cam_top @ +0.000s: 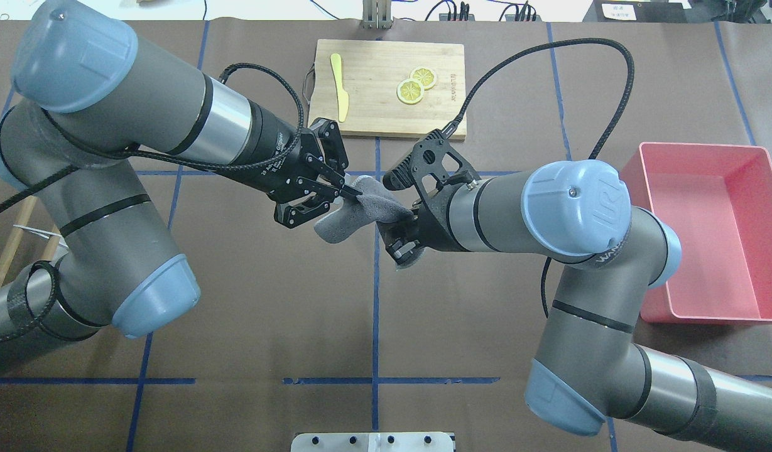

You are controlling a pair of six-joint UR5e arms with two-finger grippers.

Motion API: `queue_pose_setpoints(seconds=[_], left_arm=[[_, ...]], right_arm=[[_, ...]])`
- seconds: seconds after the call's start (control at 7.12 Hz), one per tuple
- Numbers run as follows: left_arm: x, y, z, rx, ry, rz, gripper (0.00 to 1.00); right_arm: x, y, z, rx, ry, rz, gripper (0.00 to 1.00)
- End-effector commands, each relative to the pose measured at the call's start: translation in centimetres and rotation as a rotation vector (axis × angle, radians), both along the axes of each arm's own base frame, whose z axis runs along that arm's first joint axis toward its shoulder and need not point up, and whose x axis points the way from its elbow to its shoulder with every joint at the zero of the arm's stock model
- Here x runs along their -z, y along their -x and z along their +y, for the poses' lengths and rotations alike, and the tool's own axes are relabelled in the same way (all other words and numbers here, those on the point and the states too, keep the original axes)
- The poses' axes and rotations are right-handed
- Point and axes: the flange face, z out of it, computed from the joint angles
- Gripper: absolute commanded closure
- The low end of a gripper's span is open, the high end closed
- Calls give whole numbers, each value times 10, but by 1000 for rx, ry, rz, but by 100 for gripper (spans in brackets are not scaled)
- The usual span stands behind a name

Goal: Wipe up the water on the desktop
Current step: 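Release the cloth with the left gripper and withdraw it while the right gripper holds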

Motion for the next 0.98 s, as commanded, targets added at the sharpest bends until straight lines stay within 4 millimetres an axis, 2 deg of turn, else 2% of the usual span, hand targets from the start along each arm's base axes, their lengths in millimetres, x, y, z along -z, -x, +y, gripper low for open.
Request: queue_pose_setpoints(seconds=[0.0,0.42,0.56,0.84], left_arm=[[-21,7,4,0,-92,-8,0],[-37,8,-1,25,-194,-48,0],[-55,11,-2,14,-271,-81,0],[-112,20,-4,-44,-462,-185,0]], right_arm=[[-2,0,0,0,0,4,100],[-15,-4,-8,-15,17,32,100],[-23,-7,-15,-27,32,62,100],[-42,-4,-22,-28,124,219,100]])
